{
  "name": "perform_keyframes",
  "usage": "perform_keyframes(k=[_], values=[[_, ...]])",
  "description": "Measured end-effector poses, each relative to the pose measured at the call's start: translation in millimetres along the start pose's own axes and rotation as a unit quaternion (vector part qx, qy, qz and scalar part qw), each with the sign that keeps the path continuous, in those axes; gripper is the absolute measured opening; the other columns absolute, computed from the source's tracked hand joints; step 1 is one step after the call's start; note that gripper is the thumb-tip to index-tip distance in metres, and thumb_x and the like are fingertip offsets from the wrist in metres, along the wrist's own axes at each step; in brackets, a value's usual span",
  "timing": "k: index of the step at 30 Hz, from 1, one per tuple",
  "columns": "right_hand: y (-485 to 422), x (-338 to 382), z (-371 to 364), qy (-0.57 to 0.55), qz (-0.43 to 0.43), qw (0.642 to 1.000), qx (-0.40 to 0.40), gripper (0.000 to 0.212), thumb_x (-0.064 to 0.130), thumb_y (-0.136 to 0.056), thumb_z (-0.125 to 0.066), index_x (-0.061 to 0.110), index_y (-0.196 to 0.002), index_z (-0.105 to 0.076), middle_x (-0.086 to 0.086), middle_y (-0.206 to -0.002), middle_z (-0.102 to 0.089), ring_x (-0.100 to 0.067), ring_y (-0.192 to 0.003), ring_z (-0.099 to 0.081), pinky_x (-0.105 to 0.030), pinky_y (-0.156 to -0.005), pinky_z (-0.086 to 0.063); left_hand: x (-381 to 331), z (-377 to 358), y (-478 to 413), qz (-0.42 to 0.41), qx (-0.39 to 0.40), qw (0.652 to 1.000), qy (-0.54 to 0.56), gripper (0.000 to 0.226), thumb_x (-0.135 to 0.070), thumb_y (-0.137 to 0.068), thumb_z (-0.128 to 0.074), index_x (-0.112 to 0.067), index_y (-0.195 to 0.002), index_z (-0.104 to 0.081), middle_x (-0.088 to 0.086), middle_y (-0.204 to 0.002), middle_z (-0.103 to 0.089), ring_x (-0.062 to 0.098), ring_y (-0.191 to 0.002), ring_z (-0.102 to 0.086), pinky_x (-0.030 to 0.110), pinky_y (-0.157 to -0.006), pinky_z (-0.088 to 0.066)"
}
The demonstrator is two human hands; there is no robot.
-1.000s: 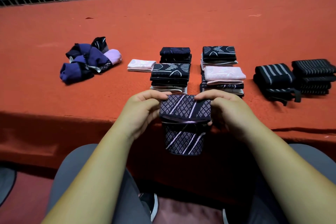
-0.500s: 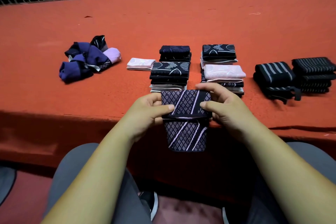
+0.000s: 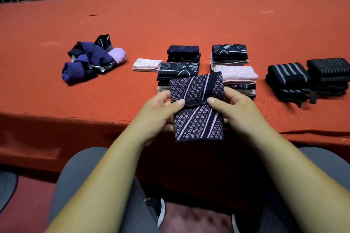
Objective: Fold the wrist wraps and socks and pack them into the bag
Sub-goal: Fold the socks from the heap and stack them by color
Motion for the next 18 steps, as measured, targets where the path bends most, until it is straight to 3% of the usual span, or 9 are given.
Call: perform_keyframes(k=[1, 3, 6, 8, 11, 14, 18], values=[[1.0, 1.2, -0.7, 0.010, 0.000, 1.000, 0.003, 0.022, 0.011, -0.103, -0.066, 0.020, -0.120, -0.073, 0.002, -0.110, -0.080, -0.011, -0.092, -0.074, -0.034, -0.075, -0.063, -0.1, 1.9, -1.2, -0.007, -0.012, 1.000, -0.004, 0.025, -0.023, -0.107, -0.063, -0.016, -0.130, -0.060, 0.011, -0.103, -0.074, 0.016, -0.073, -0.066, 0.031, -0.062, -0.058], [1.6, 1.1, -0.8, 0.024, -0.002, 1.000, 0.005, 0.024, 0.013, -0.103, -0.066, 0.026, -0.121, -0.074, 0.002, -0.111, -0.080, -0.010, -0.090, -0.073, -0.037, -0.077, -0.060, -0.2, 4.2, -3.3, -0.015, -0.019, 1.000, -0.003, 0.025, -0.021, -0.107, -0.063, -0.017, -0.132, -0.060, 0.025, -0.113, -0.073, 0.023, -0.080, -0.066, 0.037, -0.067, -0.059], [0.6, 0.2, -1.3, 0.012, -0.010, 1.000, 0.010, 0.023, 0.015, -0.104, -0.064, 0.028, -0.120, -0.075, -0.016, -0.121, -0.076, -0.028, -0.094, -0.068, -0.052, -0.084, -0.053, 1.4, 5.2, -3.5, -0.019, -0.028, 0.999, 0.036, 0.025, -0.016, -0.106, -0.064, -0.017, -0.131, -0.062, 0.028, -0.128, -0.069, 0.037, -0.102, -0.066, 0.067, -0.090, -0.056], [0.2, -1.3, -1.6, -0.008, -0.024, 1.000, 0.012, 0.022, 0.017, -0.105, -0.062, 0.024, -0.121, -0.074, -0.025, -0.125, -0.071, -0.034, -0.094, -0.062, -0.055, -0.082, -0.045, 2.4, 6.4, -3.8, -0.020, -0.037, 0.998, 0.057, 0.026, -0.013, -0.105, -0.064, -0.015, -0.131, -0.062, 0.030, -0.130, -0.068, 0.040, -0.108, -0.065, 0.077, -0.099, -0.047], [1.6, 0.2, -0.9, 0.004, -0.030, 0.999, 0.013, 0.022, 0.016, -0.106, -0.061, 0.022, -0.122, -0.073, -0.020, -0.119, -0.076, -0.030, -0.088, -0.066, -0.054, -0.083, -0.046, 4.1, 8.4, -4.6, -0.019, -0.043, 0.997, 0.062, 0.031, -0.017, -0.101, -0.068, -0.014, -0.131, -0.061, 0.036, -0.130, -0.064, 0.043, -0.108, -0.063, 0.082, -0.102, -0.041], [3.0, 2.0, -0.5, 0.018, -0.023, 0.999, 0.015, 0.024, 0.012, -0.106, -0.061, 0.022, -0.125, -0.074, -0.003, -0.105, -0.078, -0.013, -0.075, -0.066, -0.048, -0.084, -0.051, 0.9, 8.8, -3.1, -0.029, -0.035, 0.997, 0.068, 0.026, -0.020, -0.103, -0.067, -0.019, -0.129, -0.064, 0.035, -0.128, -0.066, 0.043, -0.108, -0.065, 0.081, -0.103, -0.043], [4.3, 3.5, -4.0, 0.014, -0.023, 0.999, 0.030, 0.030, 0.010, -0.105, -0.061, 0.025, -0.129, -0.072, 0.003, -0.108, -0.078, -0.011, -0.082, -0.067, -0.043, -0.090, -0.058, 0.5, 9.9, -2.9, -0.026, -0.035, 0.995, 0.089, 0.025, -0.027, -0.103, -0.068, -0.020, -0.127, -0.066, 0.034, -0.133, -0.064, 0.044, -0.113, -0.064, 0.082, -0.104, -0.041]])
Point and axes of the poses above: each hand's wrist, its own y-axis away from the middle knuckle, its own z-axis out of the back of the hand, x = y × z, the point moved 5 cm from there along -y, towards the middle knuckle
